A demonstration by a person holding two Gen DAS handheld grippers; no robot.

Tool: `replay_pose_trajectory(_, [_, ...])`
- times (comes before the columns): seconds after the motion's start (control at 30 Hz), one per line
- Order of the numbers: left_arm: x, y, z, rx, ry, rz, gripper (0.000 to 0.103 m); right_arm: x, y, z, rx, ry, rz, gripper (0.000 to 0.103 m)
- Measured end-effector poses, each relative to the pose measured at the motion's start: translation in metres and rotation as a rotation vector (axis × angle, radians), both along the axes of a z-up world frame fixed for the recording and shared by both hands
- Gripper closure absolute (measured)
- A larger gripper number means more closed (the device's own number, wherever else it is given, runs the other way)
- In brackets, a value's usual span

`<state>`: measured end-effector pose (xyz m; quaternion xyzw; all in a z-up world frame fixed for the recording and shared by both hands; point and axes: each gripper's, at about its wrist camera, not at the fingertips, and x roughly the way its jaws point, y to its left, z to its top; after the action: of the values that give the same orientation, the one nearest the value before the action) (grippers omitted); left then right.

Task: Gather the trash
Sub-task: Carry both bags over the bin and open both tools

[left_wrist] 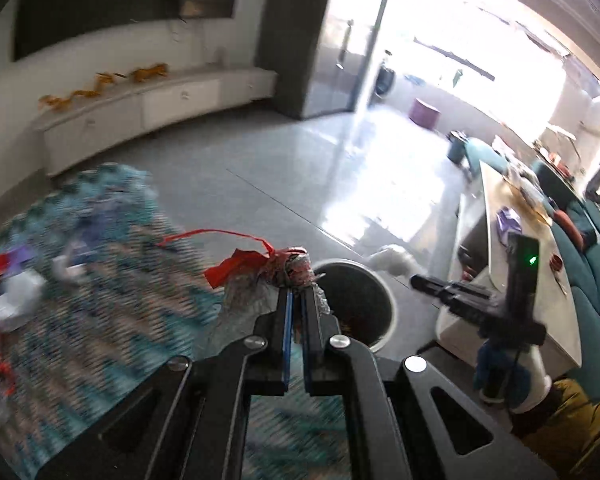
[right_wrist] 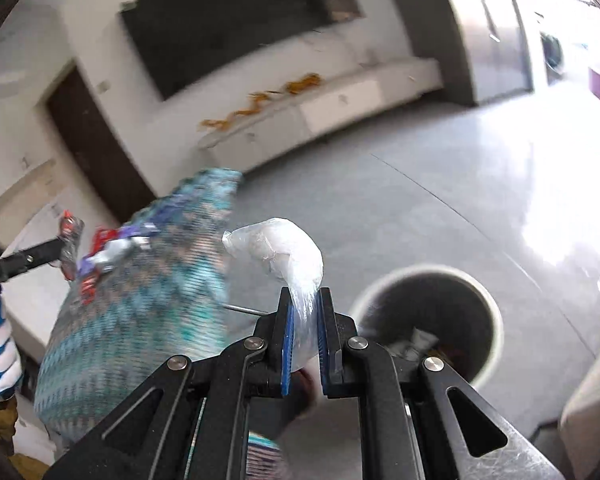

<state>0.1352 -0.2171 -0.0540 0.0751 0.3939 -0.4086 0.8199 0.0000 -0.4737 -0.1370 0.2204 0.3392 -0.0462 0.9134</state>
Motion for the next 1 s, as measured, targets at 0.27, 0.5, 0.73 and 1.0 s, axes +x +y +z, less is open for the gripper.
replay_pose_trajectory(0.27, [0.025,-0.123,-0.05,0.032,0.132,-0.109,0.099,0.02,-0.054,-0.056,0.032,0.109,-0.105,0.09])
replay_pose_trajectory(0.5, [0.048,-0.183,-0.09,0.038,0.256,-0.118,0.096,0.042,-0.073,-0.083,0.033,0.155,-0.136,0.07])
replay_pose_trajectory(0.73, [0.059,-0.2,-0.11,0.04,0.312,-0.098,0.054,0.03,-0.083,-0.095,0.043,0.178,-0.184,0.057])
replay_pose_trajectory(1.0, [0.051,-0.187,-0.106,0.058,0.292,-0.079,0.054,0.006,-0.082,-0.085,0.071,0.154,-0.241,0.057])
